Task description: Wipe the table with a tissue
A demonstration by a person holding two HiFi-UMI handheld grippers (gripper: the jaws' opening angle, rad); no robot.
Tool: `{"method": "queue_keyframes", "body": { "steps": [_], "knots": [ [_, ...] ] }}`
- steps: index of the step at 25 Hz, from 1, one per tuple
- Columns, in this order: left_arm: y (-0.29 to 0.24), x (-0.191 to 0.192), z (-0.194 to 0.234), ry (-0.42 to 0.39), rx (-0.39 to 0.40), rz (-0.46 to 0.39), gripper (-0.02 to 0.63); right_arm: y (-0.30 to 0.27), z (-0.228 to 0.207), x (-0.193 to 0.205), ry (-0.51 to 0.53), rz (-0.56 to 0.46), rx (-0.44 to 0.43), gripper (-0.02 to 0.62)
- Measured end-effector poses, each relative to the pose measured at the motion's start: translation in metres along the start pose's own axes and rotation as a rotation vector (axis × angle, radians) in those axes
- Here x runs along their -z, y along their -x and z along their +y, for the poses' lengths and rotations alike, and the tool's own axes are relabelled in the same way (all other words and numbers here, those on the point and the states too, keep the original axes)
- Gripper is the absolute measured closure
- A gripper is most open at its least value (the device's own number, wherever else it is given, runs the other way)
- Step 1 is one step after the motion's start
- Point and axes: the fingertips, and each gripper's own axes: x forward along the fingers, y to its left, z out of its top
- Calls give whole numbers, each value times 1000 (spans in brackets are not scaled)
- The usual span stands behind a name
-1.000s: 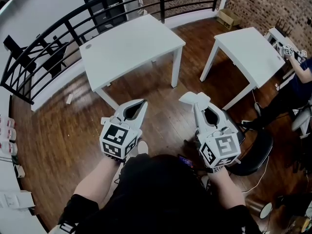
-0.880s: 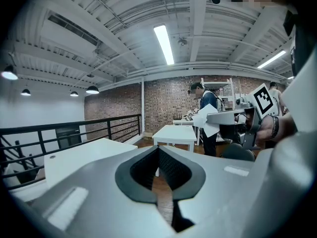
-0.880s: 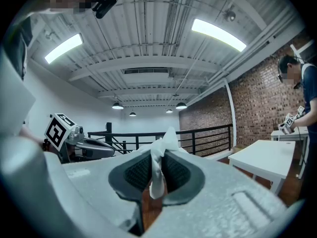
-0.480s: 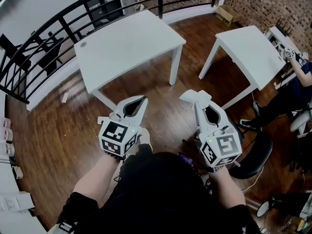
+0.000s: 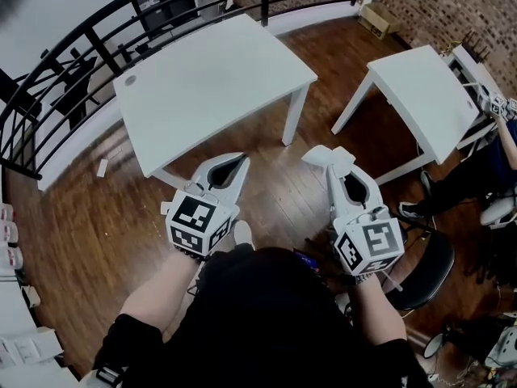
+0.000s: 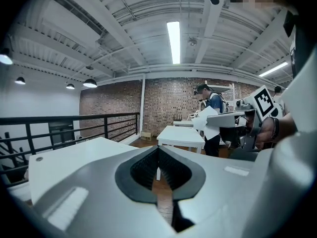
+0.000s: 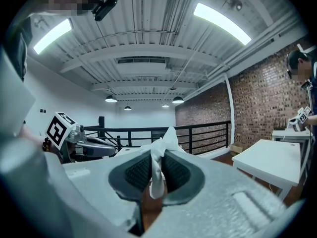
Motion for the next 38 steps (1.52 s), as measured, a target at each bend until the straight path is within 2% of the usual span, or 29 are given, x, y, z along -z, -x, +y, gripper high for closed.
{"method": "queue_keyframes", "body": {
  "steps": [13, 26, 38],
  "knots": [
    [-38, -19, 99, -42, 74, 14, 592, -113, 6, -3, -26, 33, 56, 569],
    [-46, -21, 146, -18, 46, -1, 592, -175, 9, -8, 7, 58, 27, 569],
    [-104, -22, 187, -11, 9, 19, 592, -252, -38, 6, 5, 86, -5, 569]
  ]
}}
